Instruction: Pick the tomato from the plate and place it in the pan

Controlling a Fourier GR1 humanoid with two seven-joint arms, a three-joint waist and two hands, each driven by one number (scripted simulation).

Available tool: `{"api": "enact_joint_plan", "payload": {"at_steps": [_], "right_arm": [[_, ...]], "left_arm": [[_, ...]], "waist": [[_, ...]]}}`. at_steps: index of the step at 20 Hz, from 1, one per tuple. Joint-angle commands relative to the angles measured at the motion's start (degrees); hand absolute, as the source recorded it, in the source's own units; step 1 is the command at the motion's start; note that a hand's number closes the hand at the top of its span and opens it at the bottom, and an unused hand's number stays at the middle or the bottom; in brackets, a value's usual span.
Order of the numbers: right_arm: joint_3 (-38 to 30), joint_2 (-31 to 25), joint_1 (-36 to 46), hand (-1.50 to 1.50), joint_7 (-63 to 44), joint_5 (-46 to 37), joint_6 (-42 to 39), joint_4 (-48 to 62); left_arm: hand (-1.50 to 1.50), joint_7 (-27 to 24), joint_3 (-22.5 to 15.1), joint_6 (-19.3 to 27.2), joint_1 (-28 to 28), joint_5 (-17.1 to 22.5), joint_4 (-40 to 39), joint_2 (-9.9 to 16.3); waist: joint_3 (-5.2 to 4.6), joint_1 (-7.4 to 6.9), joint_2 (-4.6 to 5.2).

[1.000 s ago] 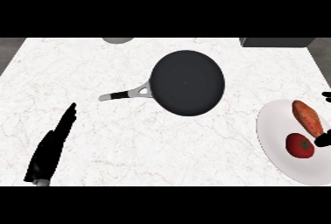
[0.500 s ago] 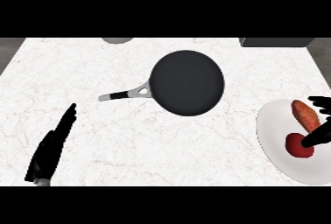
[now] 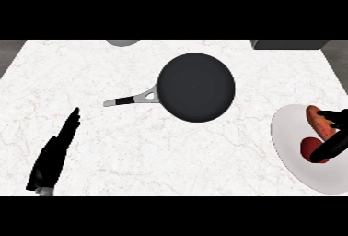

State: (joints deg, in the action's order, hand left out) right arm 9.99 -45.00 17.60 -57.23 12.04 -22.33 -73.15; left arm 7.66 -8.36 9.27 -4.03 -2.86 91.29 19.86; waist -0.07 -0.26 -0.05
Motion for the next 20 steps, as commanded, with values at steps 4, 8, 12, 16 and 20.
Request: {"api": "enact_joint_plan", "payload": {"at_steps": [4, 8, 12, 16, 20], "right_arm": [[0.01, 2.03, -1.83, -1.5, -4.97, -1.44, -2.32, 0.11], [0.24, 4.07, -1.62, -1.5, -1.67, -5.11, -1.22, 2.83], [1.42, 7.67, -0.53, -1.5, -1.02, -7.88, 0.71, 5.58], [-0.33, 6.9, -2.17, -1.5, 2.31, -8.56, -0.54, 7.54], [-0.88, 10.33, -1.32, 1.5, 2.76, -11.5, 3.62, 4.88]], "left_arm": [[0.0, -0.23, 3.22, -2.61, 1.7, 0.37, -1.74, 0.44], [0.0, 2.6, 2.75, -3.22, 1.73, -0.36, 1.21, -0.34], [0.0, -0.76, 2.1, -2.72, -0.76, -1.56, 0.38, -2.24], [0.0, -0.38, 2.14, -2.49, -1.5, -2.99, 1.59, -2.28], [0.0, -0.89, 5.25, -5.04, -1.63, -0.49, 1.02, -1.07]], "waist": [[0.04, 0.27, 0.03], [0.08, 0.08, 0.05], [0.07, -0.22, 0.11], [0.09, -0.24, 0.08], [0.07, -0.12, 0.04]]}}
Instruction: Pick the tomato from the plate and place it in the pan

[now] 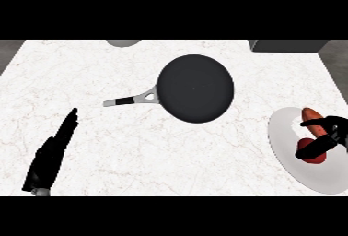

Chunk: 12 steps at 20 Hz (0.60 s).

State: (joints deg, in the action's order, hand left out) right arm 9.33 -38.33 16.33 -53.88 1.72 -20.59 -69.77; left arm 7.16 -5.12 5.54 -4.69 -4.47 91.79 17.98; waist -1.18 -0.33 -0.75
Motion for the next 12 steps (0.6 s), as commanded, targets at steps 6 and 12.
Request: {"api": "enact_joint_plan", "payload": {"at_steps": [6, 12], "right_arm": [[-4.21, 4.52, -0.09, 1.5, 2.5, 1.2, 0.69, 5.24], [1.66, 13.76, -6.14, 1.5, -15.1, -10.57, 22.46, -8.32]], "left_arm": [[0.0, 2.58, 1.52, -1.25, 0.13, 0.23, 2.42, 0.62], [0.0, 0.79, 1.75, -0.36, -1.29, -0.83, -0.29, 0.39]], "waist": [[1.23, -0.22, 0.79], [0.74, 2.02, -0.38]]}}
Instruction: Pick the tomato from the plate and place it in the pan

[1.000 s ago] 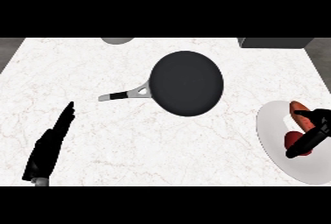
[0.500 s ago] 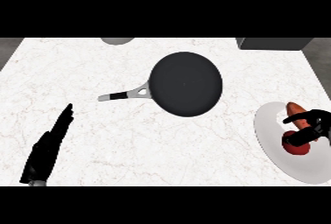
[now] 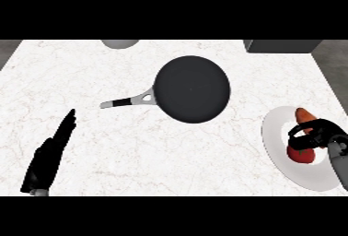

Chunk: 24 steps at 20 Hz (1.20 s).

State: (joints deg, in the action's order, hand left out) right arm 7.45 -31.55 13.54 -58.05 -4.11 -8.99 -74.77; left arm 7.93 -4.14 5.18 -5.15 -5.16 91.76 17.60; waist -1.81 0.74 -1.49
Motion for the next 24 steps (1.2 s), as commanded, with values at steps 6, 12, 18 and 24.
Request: {"api": "enact_joint_plan", "payload": {"at_steps": [6, 12, 18, 24], "right_arm": [[8.41, 12.07, -7.18, 1.5, -18.99, -18.94, 21.37, -8.62], [10.87, 8.2, -6.85, 1.5, -22.26, -39.96, 23.14, -15.57], [13.71, 6.74, 0.4, 1.5, -24.85, -61.35, 17.73, -23.42], [15.0, 18.71, 7.02, 1.5, -27.14, -77.91, 9.07, -26.44]], "left_arm": [[0.0, 0.63, 0.79, 0.38, -0.95, -0.04, -0.11, 0.29], [0.0, 0.89, 1.67, 0.74, -2.06, 0.39, 0.06, 0.36], [0.0, 0.87, 0.89, 0.34, -0.89, -0.16, -0.2, 0.31], [0.0, 0.65, 1.36, -1.06, 0.95, 0.48, -0.57, 1.08]], "waist": [[1.1, 2.21, 0.01], [0.76, 2.73, -0.89], [0.89, 1.65, -0.41], [1.35, -0.15, 0.72]]}}
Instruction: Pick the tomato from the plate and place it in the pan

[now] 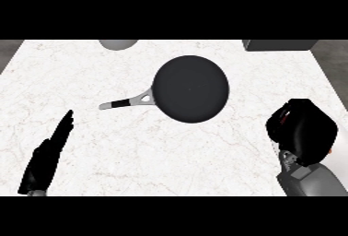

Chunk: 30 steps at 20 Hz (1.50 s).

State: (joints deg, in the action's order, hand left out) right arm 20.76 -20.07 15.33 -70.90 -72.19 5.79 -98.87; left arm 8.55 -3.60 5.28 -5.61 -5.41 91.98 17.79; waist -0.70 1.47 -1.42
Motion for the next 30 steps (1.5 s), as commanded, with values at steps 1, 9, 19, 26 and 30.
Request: {"api": "enact_joint_plan", "payload": {"at_steps": [1, 9, 19, 26, 30], "right_arm": [[0.69, 9.96, 7.19, 1.5, -14.3, -11.98, -7.23, -1.31], [-9.98, 19.83, 21.62, 1.5, -12.3, -14.62, -4.34, 12.44], [-23.23, 20.03, 29.18, 1.5, -2.81, -6.17, 12.24, 38.72], [-32.73, 20.05, 34.35, 1.5, 5.63, 6.27, 19.17, 51.64], [-40.11, 20.05, 35.51, -1.5, 8.99, 14.02, 25.82, 53.46]], "left_arm": [[0.0, -0.27, -1.2, -0.35, 0.92, -0.74, 0.18, -0.4], [0.0, -2.11, -2.16, 0.14, 1.55, -1.49, -1.93, -2.4], [0.0, -0.54, -2.26, -1.89, 3.52, -1.35, 0.17, -1.19], [0.0, -0.21, -2.28, -2.55, 5.69, -0.87, -0.48, -1.77], [0.0, -1.71, -2.67, -2.43, 5.45, -1.38, -1.21, -2.08]], "waist": [[0.35, -1.45, 0.8], [0.65, -3.13, 1.8], [0.79, -5.51, 2.74], [0.99, -7.04, 3.4], [0.98, -7.03, 3.54]]}}
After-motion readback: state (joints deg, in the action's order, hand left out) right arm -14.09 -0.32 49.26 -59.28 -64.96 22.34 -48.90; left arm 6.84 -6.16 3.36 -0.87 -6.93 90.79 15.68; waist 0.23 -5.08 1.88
